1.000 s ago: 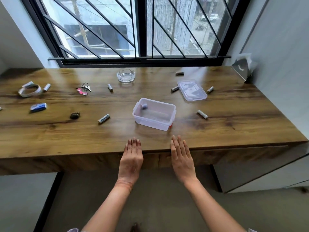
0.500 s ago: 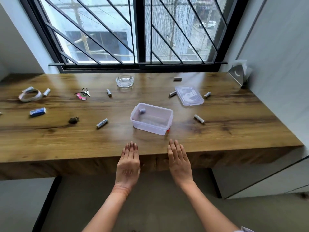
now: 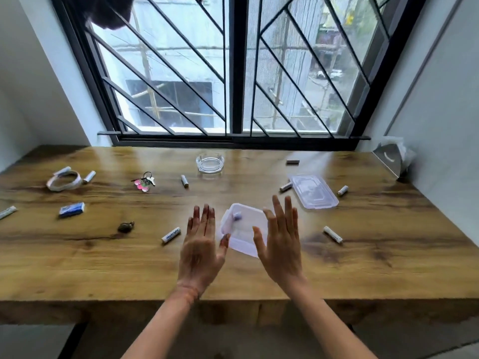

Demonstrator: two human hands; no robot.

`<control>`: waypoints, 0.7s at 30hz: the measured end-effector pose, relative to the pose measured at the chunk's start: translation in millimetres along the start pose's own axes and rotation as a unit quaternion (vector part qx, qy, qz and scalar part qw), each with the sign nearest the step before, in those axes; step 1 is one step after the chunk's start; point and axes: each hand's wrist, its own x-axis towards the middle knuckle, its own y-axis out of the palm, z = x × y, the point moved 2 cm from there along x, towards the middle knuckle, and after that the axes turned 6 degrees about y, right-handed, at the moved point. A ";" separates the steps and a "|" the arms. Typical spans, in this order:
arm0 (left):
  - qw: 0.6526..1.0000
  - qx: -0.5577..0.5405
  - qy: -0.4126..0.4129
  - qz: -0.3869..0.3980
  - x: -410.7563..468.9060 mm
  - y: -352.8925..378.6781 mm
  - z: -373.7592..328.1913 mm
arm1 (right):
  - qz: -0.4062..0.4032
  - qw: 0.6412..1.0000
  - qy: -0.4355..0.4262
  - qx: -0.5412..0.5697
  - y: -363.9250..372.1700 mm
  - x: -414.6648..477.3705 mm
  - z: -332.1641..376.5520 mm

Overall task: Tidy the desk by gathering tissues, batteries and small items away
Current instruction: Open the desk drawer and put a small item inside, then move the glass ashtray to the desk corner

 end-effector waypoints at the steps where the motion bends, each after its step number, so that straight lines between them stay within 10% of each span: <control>1: 1.000 -0.015 -0.008 0.004 17.6 3.7 8.4 | 0.001 1.000 0.000 0.010 8.7 20.0 2.3; 15: 0.963 -0.202 -0.161 0.082 215.1 64.4 113.5 | 0.315 0.924 0.175 0.128 161.6 204.1 2.5; 21: 0.939 -0.224 -0.244 0.091 251.3 92.6 133.2 | 0.331 0.900 0.213 0.186 212.2 227.5 8.7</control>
